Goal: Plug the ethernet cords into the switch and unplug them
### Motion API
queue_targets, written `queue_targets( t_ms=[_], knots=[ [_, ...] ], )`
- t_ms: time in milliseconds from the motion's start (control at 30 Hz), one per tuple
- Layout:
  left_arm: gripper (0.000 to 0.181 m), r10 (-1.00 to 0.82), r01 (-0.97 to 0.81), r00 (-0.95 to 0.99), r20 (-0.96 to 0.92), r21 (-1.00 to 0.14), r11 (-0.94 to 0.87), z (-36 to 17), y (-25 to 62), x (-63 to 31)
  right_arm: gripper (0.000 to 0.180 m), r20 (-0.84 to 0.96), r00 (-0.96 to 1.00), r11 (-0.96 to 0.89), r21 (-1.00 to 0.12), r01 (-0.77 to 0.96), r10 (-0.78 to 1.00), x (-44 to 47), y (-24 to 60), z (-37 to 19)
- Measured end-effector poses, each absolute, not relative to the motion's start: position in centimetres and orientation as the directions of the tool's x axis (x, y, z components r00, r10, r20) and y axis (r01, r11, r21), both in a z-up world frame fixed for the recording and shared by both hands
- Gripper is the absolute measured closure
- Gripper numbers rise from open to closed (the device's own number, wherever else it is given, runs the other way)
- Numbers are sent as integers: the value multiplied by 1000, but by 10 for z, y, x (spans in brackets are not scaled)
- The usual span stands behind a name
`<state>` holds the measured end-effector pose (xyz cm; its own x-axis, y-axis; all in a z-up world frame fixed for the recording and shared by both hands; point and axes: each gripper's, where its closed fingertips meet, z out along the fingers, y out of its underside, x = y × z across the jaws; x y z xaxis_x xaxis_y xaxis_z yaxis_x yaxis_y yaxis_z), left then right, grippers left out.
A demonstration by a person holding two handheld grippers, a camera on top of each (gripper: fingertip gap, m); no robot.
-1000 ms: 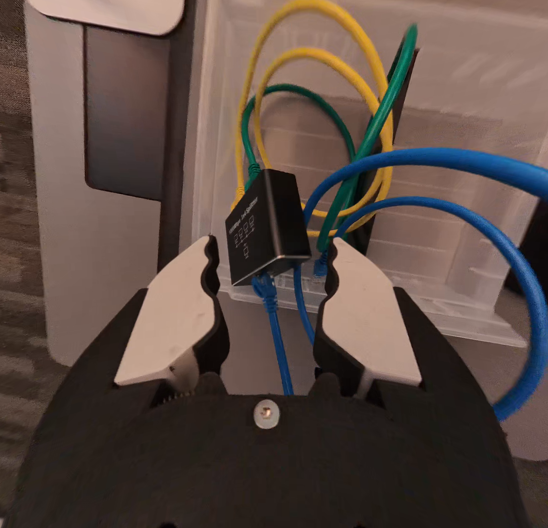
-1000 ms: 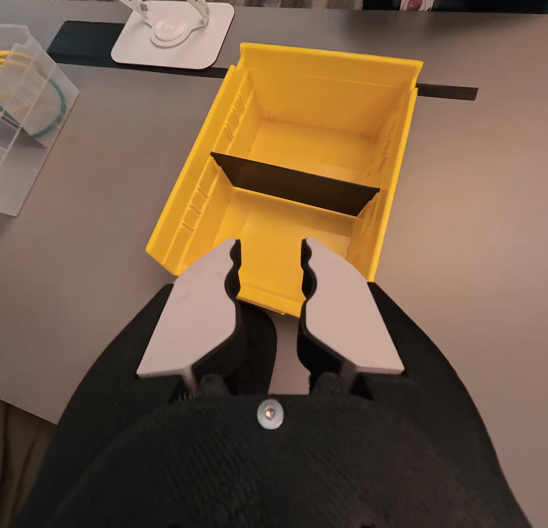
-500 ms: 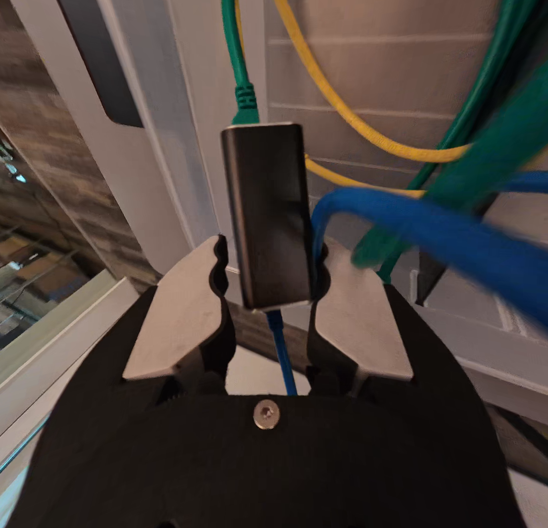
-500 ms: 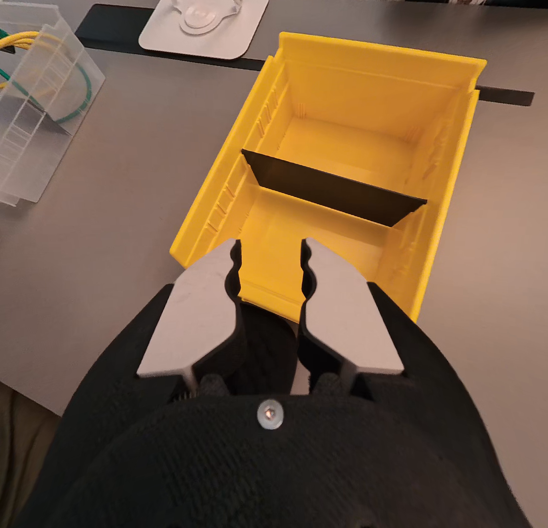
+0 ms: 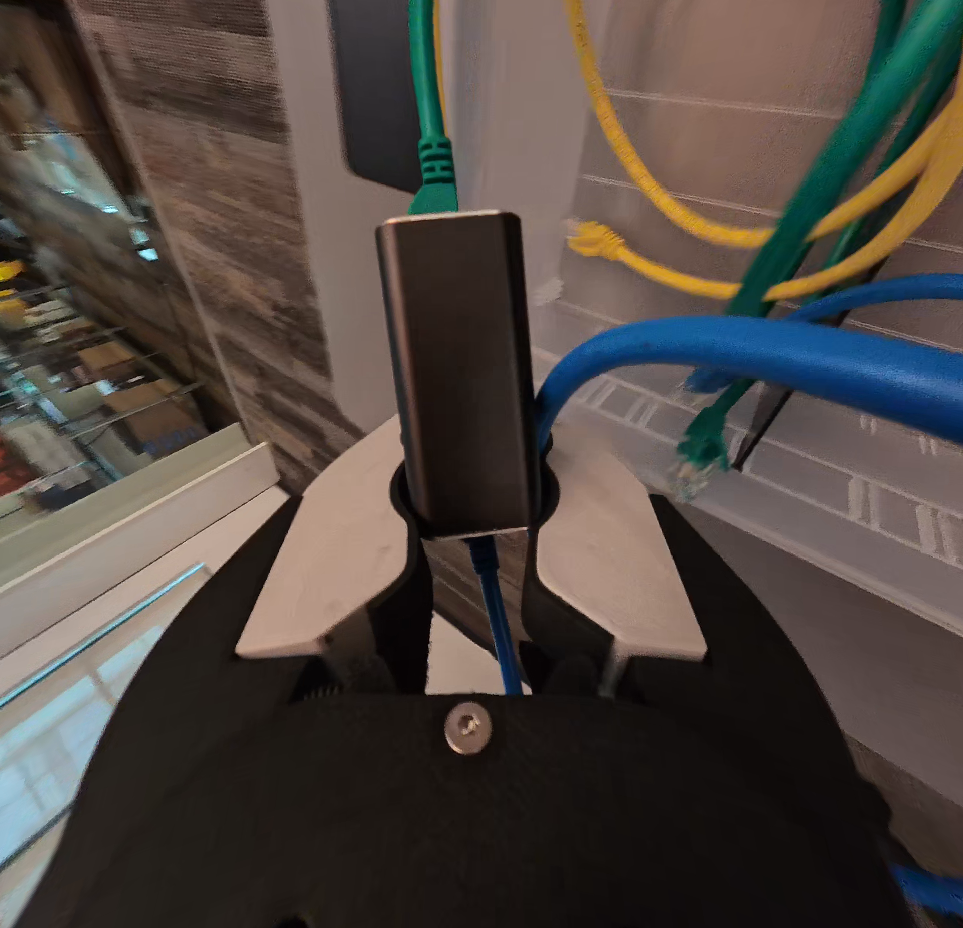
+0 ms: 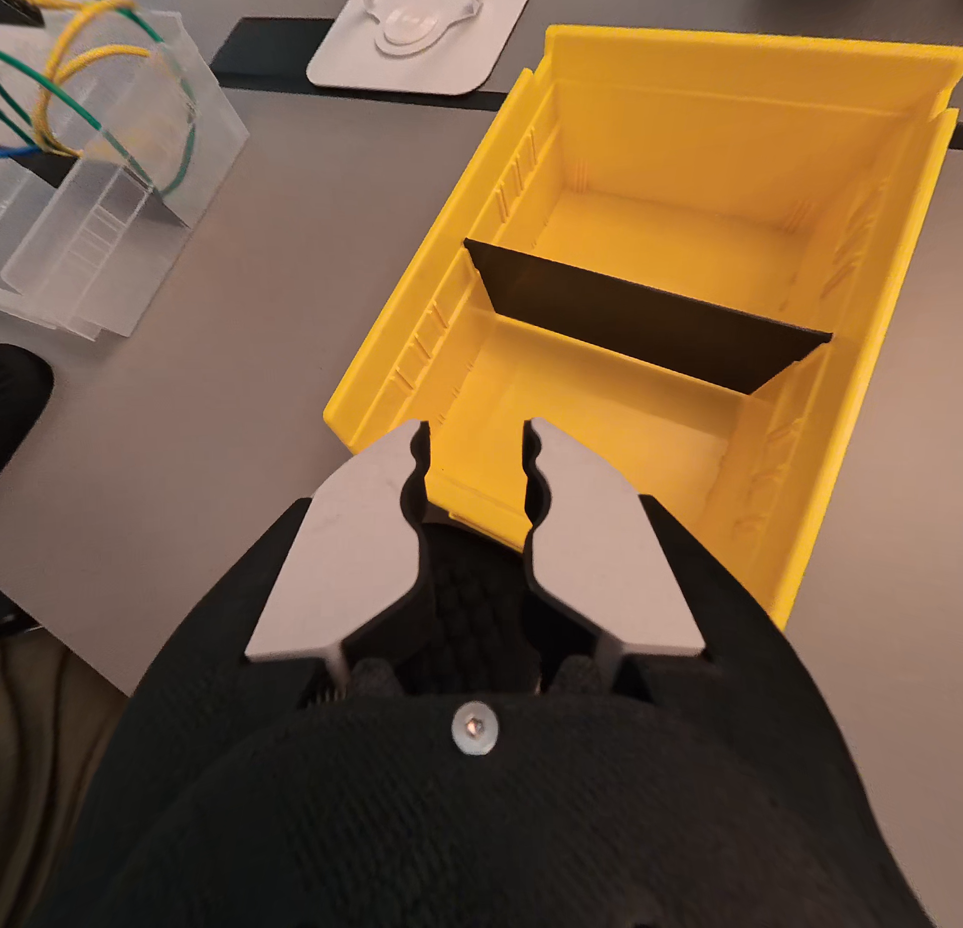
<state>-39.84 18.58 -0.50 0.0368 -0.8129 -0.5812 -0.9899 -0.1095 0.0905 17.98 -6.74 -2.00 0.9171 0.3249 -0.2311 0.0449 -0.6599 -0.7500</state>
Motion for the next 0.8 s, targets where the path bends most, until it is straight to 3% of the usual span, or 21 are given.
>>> queue_targets(
  t_ms=[200,433,633,800],
  knots=[
    [140,-597,-995,87,-798,-39,-93,110,164,-382,147,-140,901,-524,-845,107,410,161,-54,3],
    [141,-395,-958,223,-891,-276,82,236,124,-325,146,59,832,-272,-930,246,551,108,-31,54],
    [141,-451,-827,333,-828,-486,281,238,82,-245,146,61,761,-151,-967,206,646,73,-10,75],
    [140,-520,-649,429,-739,-652,391,198,44,-195,147,-43,700,-69,-998,9,713,70,12,69]
  ],
)
